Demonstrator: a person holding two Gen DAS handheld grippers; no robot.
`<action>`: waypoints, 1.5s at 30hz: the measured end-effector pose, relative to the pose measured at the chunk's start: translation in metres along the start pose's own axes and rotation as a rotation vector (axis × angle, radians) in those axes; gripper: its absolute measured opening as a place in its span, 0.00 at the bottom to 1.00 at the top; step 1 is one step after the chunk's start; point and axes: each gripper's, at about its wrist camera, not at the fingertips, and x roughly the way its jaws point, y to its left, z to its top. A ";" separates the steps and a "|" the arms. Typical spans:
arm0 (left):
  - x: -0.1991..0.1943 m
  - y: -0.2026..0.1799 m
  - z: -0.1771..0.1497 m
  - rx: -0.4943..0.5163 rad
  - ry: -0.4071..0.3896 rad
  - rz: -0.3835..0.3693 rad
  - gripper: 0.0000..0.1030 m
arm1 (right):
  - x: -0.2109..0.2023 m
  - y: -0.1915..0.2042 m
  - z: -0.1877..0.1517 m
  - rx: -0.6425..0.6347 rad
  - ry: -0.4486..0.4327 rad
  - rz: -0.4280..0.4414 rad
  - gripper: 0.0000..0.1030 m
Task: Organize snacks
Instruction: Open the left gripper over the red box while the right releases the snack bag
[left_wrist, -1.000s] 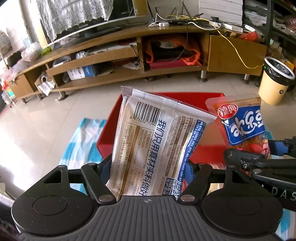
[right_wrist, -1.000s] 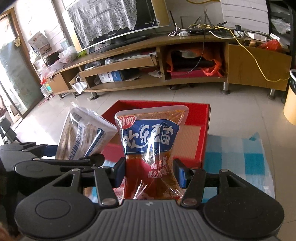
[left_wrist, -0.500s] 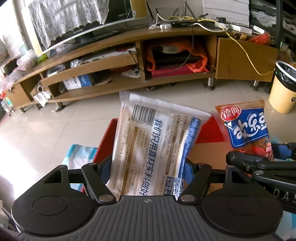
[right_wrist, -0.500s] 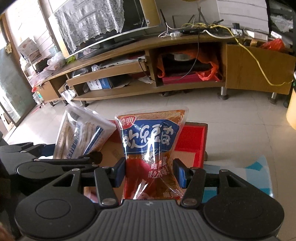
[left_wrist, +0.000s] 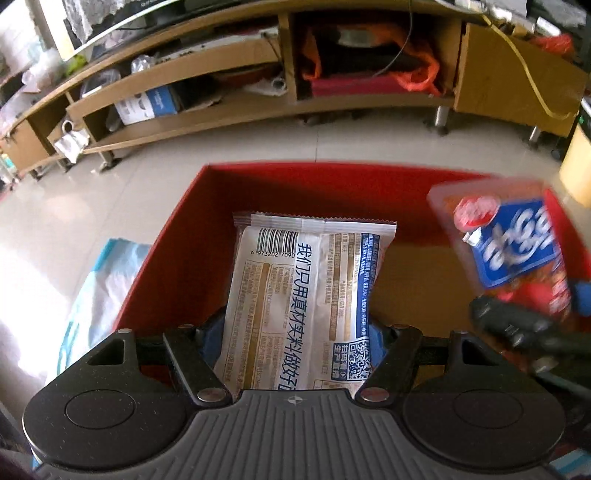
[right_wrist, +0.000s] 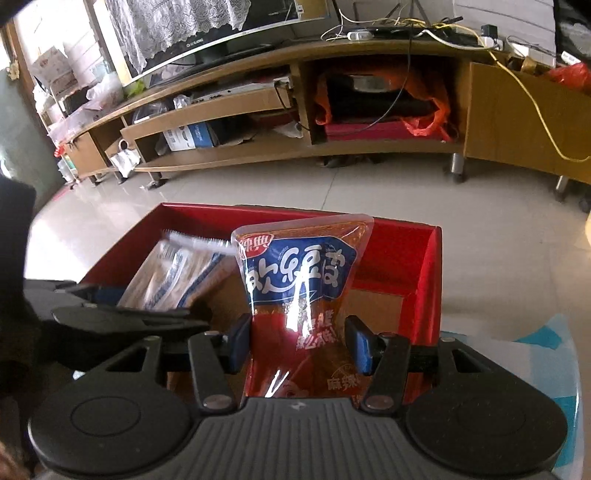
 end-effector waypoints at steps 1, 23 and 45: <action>0.001 0.000 -0.002 0.009 0.001 0.010 0.74 | 0.000 0.002 -0.001 -0.014 0.000 -0.004 0.50; -0.032 0.010 -0.045 0.018 0.072 0.059 0.78 | -0.018 0.045 -0.037 -0.184 0.094 -0.050 0.51; -0.046 0.016 -0.047 -0.006 0.020 0.129 0.86 | -0.024 0.054 -0.040 -0.183 0.076 -0.091 0.59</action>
